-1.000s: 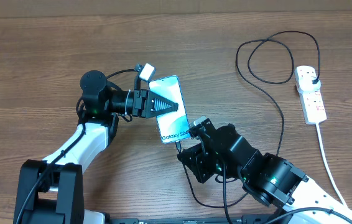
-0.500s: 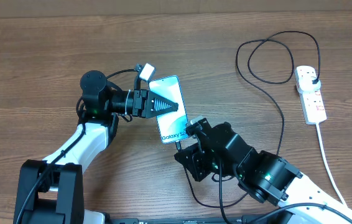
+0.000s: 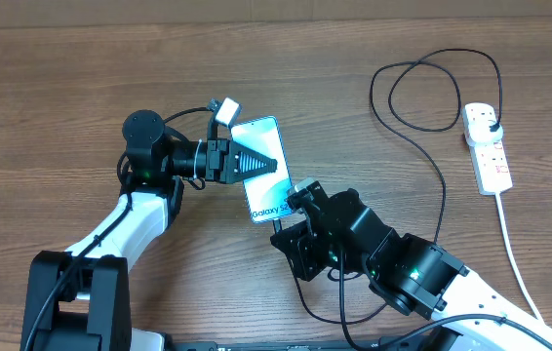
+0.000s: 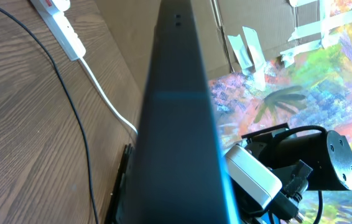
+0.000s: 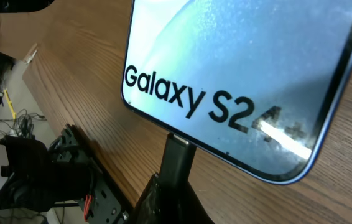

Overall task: Plug charger to phone and switch on socket
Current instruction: 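Push the connector up into the phone's bottom port with right gripper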

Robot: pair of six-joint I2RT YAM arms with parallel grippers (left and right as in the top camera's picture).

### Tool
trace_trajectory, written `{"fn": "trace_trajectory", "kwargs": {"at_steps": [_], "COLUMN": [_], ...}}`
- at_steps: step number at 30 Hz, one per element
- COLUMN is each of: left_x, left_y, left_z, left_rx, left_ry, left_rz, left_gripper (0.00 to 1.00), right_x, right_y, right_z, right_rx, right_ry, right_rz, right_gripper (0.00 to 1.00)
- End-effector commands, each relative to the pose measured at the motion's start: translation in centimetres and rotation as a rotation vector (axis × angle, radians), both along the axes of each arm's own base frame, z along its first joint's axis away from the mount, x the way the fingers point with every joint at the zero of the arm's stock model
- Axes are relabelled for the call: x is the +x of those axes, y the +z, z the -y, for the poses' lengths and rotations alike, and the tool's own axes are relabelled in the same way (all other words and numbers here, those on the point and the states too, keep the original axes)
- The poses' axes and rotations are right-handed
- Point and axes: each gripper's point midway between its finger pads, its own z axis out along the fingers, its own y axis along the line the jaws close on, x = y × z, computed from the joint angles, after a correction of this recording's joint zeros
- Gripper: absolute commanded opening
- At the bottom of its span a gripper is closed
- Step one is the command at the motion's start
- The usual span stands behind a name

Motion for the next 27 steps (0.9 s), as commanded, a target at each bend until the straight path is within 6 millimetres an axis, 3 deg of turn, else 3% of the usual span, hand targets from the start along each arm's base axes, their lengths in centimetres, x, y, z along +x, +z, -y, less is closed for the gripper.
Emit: {"fn": "trace_trajectory", "kwargs": {"at_steps": [1, 17, 27], "left_x": [-1.1, -2.3, -2.4], "left_y": [0.2, 0.3, 0.3], "left_z": [1.0, 2.6, 2.6], "left_rx": [-0.004, -0.007, -0.008], "left_ry": [-0.059, -0.115, -0.115], "left_rz": [0.030, 0.041, 0.050], "left_gripper": [0.04, 0.04, 0.04], "right_x": [1.4, 2.6, 3.1], "right_y": [3.5, 8.3, 8.0], "right_z": [-1.1, -1.3, -0.8], "right_rx": [0.071, 0.097, 0.102], "right_ry": [0.015, 0.012, -0.069], "right_rz": [0.127, 0.254, 0.195], "right_gripper": [0.04, 0.04, 0.04]}}
